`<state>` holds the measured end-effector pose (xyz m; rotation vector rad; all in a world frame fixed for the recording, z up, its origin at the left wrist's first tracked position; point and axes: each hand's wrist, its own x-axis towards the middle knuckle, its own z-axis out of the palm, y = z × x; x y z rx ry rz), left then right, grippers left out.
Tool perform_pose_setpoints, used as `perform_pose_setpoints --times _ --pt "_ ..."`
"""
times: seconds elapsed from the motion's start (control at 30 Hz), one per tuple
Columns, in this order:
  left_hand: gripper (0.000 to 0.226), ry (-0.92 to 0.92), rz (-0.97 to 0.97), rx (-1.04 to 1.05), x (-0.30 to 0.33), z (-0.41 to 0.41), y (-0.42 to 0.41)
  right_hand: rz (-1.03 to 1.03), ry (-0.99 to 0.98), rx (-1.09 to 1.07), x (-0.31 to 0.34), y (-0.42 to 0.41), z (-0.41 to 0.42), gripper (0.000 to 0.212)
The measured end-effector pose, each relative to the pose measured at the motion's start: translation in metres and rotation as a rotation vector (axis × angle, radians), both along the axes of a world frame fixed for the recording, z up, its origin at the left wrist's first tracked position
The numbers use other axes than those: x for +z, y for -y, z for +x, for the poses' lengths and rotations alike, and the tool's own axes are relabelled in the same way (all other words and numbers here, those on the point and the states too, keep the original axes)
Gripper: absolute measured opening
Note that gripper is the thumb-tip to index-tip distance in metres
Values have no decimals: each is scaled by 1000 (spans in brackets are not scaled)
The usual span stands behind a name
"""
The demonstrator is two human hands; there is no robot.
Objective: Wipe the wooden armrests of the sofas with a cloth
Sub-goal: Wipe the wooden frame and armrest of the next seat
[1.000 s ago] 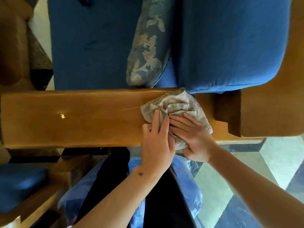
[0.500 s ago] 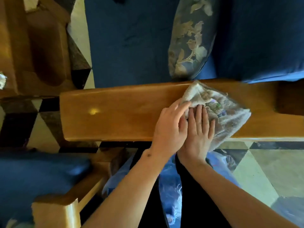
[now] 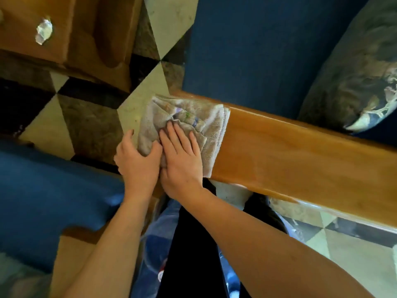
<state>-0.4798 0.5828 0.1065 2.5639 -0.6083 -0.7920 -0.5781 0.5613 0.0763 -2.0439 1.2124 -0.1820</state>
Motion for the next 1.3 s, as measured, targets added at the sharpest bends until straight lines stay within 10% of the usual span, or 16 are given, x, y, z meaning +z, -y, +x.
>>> perform_pose_setpoints --times 0.17,0.33,0.5,0.73,1.3 --pt "79 -481 -207 497 14 40 -37 369 222 8 24 -23 49 60" --pt "65 -385 -429 958 46 55 -73 1264 483 -737 66 1 72 15" --pt "90 -594 -382 919 91 51 -120 1749 563 -619 120 13 58 44" --pt "57 -1109 -980 838 163 1 -144 1768 485 -303 201 29 43 50" --pt "33 -513 -1150 1515 144 -32 -295 1375 -167 317 227 -132 123 27"
